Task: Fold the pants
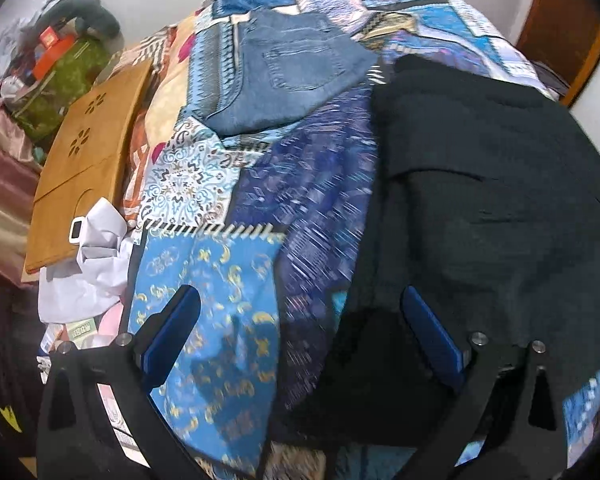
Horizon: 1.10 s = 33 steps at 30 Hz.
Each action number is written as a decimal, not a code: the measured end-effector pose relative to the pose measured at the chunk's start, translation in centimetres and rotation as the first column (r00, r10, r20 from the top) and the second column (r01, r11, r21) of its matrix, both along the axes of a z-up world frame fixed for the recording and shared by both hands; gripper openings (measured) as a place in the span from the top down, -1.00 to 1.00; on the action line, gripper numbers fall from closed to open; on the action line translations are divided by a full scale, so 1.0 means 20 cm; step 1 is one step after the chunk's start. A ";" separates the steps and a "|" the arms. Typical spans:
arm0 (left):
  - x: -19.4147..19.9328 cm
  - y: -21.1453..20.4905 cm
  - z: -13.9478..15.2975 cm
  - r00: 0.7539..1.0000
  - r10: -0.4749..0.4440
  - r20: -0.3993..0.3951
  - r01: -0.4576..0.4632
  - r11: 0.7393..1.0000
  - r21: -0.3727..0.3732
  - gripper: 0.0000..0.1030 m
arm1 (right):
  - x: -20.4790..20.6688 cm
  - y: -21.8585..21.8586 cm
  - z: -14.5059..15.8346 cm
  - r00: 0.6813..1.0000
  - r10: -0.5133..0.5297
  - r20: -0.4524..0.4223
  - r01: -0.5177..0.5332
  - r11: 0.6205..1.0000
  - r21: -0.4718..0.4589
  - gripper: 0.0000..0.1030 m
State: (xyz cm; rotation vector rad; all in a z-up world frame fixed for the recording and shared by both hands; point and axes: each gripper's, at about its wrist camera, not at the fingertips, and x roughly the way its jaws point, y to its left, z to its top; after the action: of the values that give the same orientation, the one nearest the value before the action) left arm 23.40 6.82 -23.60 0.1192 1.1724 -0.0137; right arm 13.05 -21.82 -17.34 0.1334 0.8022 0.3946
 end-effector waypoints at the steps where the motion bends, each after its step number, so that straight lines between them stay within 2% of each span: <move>1: -0.02 -0.02 0.01 1.000 -0.008 0.002 0.008 1.000 -0.011 -0.96 | 0.00 0.01 0.00 1.000 0.003 0.000 -0.003 1.000 -0.001 -0.56; 6: -0.10 -0.07 0.06 0.999 -0.019 0.030 0.021 0.999 -0.043 -0.95 | 0.00 0.05 -0.05 1.000 0.026 -0.013 -0.026 1.000 0.009 -0.56; 10: -0.11 -0.06 0.06 0.999 0.016 0.044 -0.013 0.998 -0.066 -0.95 | 0.03 0.08 -0.15 0.999 0.016 -0.050 -0.019 0.997 -0.070 -0.56; 14: -0.12 -0.03 0.10 0.998 0.021 0.067 -0.015 0.996 -0.091 -0.93 | 0.08 0.01 -0.24 0.992 0.006 -0.126 -0.005 1.000 0.014 -0.56; 17: -0.10 -0.04 0.18 0.992 0.008 0.127 0.003 0.996 -0.088 -0.93 | 0.10 -0.02 -0.20 0.991 -0.004 -0.131 0.008 0.999 0.031 -0.56; 21: -0.02 -0.06 0.29 0.982 -0.011 0.189 0.027 0.996 -0.086 -0.93 | 0.16 -0.01 -0.12 0.997 0.001 -0.083 -0.002 1.000 -0.001 -0.56; 25: 0.14 -0.08 0.34 0.981 -0.025 0.194 0.059 0.983 -0.173 -0.93 | 0.28 0.06 -0.06 0.999 0.031 -0.039 -0.032 0.999 -0.030 -0.56; 28: 0.26 -0.13 0.32 0.983 -0.049 0.177 0.088 0.971 -0.220 -0.93 | 0.39 0.13 -0.04 0.998 0.065 -0.019 -0.066 0.996 -0.055 -0.56; 32: 0.41 -0.22 0.24 0.985 -0.090 0.144 0.116 0.976 -0.184 -0.93 | 0.54 0.21 -0.06 0.994 0.104 -0.039 -0.107 0.992 -0.074 -0.56; 33: 0.44 -0.23 0.21 0.987 -0.103 0.127 0.125 0.976 -0.178 -0.84 | 0.58 0.23 -0.07 0.992 0.113 -0.048 -0.117 0.990 -0.078 -0.56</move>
State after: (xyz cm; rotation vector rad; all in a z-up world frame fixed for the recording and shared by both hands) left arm 32.29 2.17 -19.43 0.0219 1.0404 -0.2146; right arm 24.67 -17.30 -18.80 0.0203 0.8700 0.4685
